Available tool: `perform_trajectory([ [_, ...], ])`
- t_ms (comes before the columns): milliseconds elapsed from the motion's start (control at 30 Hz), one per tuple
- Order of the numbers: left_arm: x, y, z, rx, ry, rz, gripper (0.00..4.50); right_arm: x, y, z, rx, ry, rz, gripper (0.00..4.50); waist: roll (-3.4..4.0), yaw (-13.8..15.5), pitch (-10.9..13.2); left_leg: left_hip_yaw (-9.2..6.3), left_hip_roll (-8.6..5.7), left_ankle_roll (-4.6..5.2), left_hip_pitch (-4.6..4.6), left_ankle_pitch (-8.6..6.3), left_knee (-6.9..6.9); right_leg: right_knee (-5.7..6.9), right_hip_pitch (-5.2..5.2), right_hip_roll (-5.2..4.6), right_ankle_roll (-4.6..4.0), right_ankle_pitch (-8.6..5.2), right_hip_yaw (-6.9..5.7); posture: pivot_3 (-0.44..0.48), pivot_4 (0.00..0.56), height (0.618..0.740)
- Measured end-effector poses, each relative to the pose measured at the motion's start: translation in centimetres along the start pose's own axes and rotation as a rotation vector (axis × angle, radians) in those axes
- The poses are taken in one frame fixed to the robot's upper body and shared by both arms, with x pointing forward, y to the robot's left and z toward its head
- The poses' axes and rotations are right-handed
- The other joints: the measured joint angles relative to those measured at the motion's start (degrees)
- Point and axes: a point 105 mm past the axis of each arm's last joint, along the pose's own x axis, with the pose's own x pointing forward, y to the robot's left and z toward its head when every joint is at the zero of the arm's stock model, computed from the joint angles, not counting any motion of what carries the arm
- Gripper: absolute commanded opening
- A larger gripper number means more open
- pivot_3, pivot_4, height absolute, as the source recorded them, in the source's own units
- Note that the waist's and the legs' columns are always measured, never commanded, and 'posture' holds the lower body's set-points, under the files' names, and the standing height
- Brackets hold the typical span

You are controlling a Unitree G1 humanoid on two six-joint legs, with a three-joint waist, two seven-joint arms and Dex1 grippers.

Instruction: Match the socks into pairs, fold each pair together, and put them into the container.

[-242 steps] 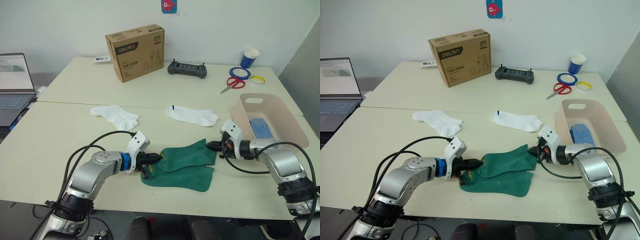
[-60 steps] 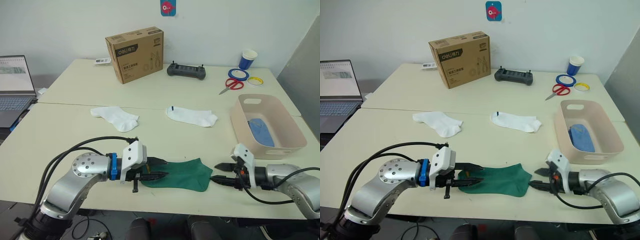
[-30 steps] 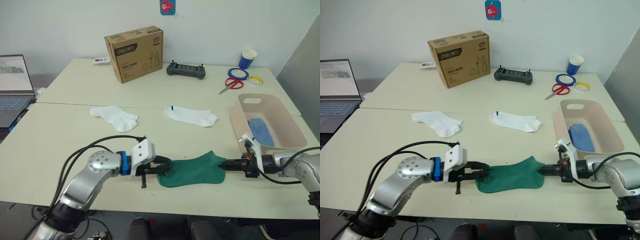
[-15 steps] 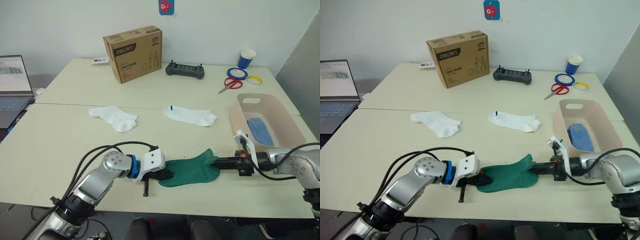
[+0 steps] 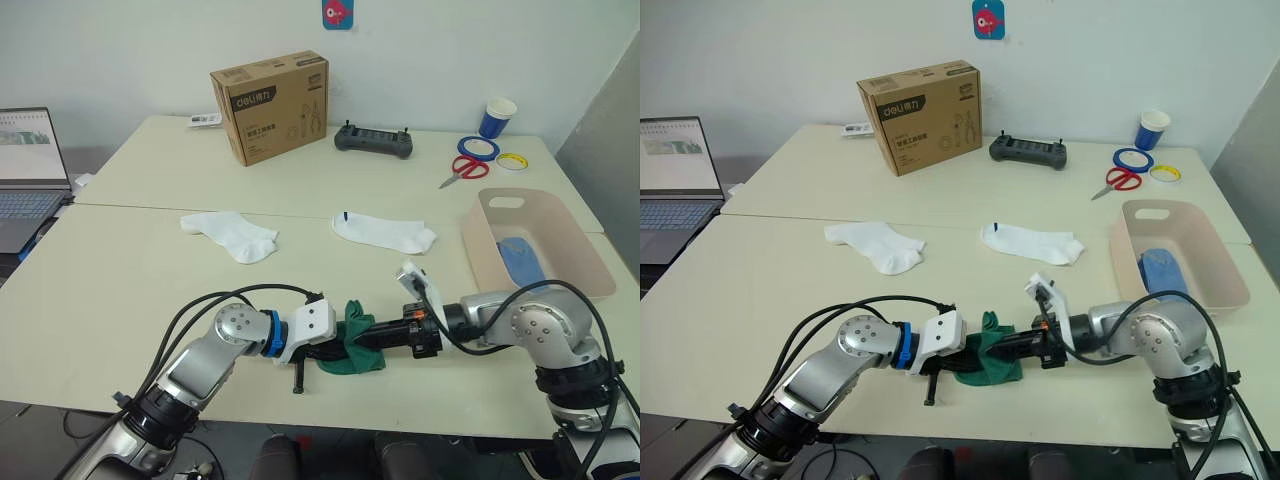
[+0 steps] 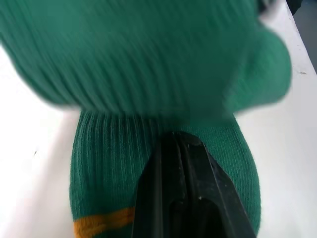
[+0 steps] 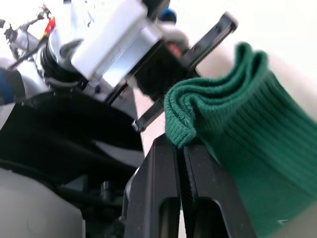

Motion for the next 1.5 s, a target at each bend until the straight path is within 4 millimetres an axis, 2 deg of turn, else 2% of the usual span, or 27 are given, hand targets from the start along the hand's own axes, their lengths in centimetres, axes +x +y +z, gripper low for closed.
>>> perform_trajectory([
  [100, -0.1, 0.1, 0.0, -0.001, 0.0, 0.003, 0.05, 0.2, -0.1, -0.4, 0.01, 0.02, 0.009, 0.0, 0.0, -0.01, 0.0, 0.0, 0.01, 0.0, 0.0, 0.0, 0.0, 0.0, -0.01, 0.0, 0.0, 0.0, 0.0, 0.0, 0.15, 0.74],
  [200, -0.2, 0.1, 0.0, -0.002, -0.001, 0.006, 0.0, 0.2, 0.2, -0.1, 0.014, 0.005, 0.031, 0.73, 0.0, -0.01, 0.0, -0.02, 0.01, 0.0, 0.0, 0.0, 0.0, 0.0, -0.01, 0.02, 0.0, 0.0, -0.01, 0.0, 0.15, 0.74],
  [367, -0.3, 0.2, -0.1, -0.006, -0.003, 0.012, 0.0, -0.1, 0.9, 1.7, 0.024, -0.092, 0.076, 2.41, 0.0, -0.03, 0.0, -0.02, 0.02, 0.0, 0.0, 0.0, 0.0, 0.01, 0.0, 0.01, 0.0, 0.0, -0.01, 0.0, 0.15, 0.74],
  [533, -0.3, 0.2, -0.1, -0.001, -0.008, 0.014, 0.0, -1.0, 1.0, 2.2, 0.076, -0.135, 0.094, 2.41, 0.0, -0.03, 0.0, 0.0, 0.01, 0.0, 0.0, 0.0, -0.01, 0.0, 0.0, 0.01, 0.0, 0.0, 0.01, 0.0, 0.15, 0.74],
  [633, -0.2, 0.3, -0.1, -0.003, -0.016, 0.016, 0.0, -2.3, 0.4, 1.5, -0.034, -0.114, 0.012, 2.41, 0.02, 0.08, 0.01, -0.01, 0.0, 0.0, -0.02, 0.0, -0.01, -0.03, -0.01, 0.0, 0.01, -0.01, -0.02, 0.0, 0.15, 0.74],
  [733, -0.5, 0.5, -0.3, -0.014, -0.018, 0.027, 0.0, -2.9, -0.8, 1.2, -0.192, -0.123, -0.073, 1.78, 0.01, -0.01, 0.01, 0.0, 0.0, 0.0, 0.0, 0.0, -0.01, -0.04, -0.01, 0.0, 0.01, -0.01, -0.02, 0.0, 0.15, 0.74],
  [900, -0.7, 1.2, -0.1, -0.077, -0.056, 0.05, 0.0, -1.0, -2.2, -0.2, -0.394, -0.09, -0.091, 0.04, 0.01, -0.27, 0.02, -0.01, 0.0, 0.0, 0.04, 0.0, 0.0, 0.02, -0.02, 0.02, 0.01, 0.0, 0.0, 0.0, 0.15, 0.74],
  [1033, -1.7, 2.1, 0.4, -0.126, -0.071, 0.083, 0.0, -0.1, -2.8, -0.7, -0.455, -0.073, -0.088, 0.01, 0.02, -0.19, 0.03, 0.04, 0.0, 0.0, -0.01, 0.0, 0.0, -0.02, -0.03, 0.01, 0.01, -0.01, 0.03, 0.0, 0.15, 0.74],
  [1233, -2.9, 1.6, 0.1, -0.169, -0.035, 0.059, 0.0, 0.8, -4.7, -1.8, -0.473, -0.026, -0.144, 0.01, 0.02, -0.12, 0.04, -0.03, 0.04, 0.0, -0.02, 0.0, -0.04, -0.01, -0.06, 0.04, -0.06, -0.05, -0.03, 0.0, 0.15, 0.74],
  [1400, -6.9, 3.2, 0.2, -0.147, 0.028, 0.155, 0.0, 0.9, -5.1, -1.9, -0.508, -0.014, -0.161, 0.01, 0.02, -0.08, 0.06, -0.03, 0.05, -0.01, 0.0, 0.0, -0.03, 0.01, -0.06, 0.04, -0.08, -0.06, -0.07, 0.0, 0.15, 0.74],
  [1467, -8.3, 4.0, 1.5, -0.114, 0.009, 0.189, 0.0, 1.0, -5.1, -1.8, -0.512, -0.017, -0.163, 0.01, 0.02, -0.07, 0.06, 0.0, 0.03, -0.01, 0.0, 0.0, -0.02, 0.01, -0.05, 0.01, -0.07, -0.06, -0.06, 0.0, 0.15, 0.74],
  [1500, -8.8, 4.2, 2.9, -0.087, -0.03, 0.196, 0.0, 1.1, -5.1, -1.8, -0.51, -0.021, -0.161, 0.01, 0.02, -0.05, 0.06, 0.02, 0.01, -0.01, 0.0, 0.0, -0.01, 0.01, -0.04, -0.03, -0.06, -0.05, -0.04, 0.0, 0.15, 0.74],
])
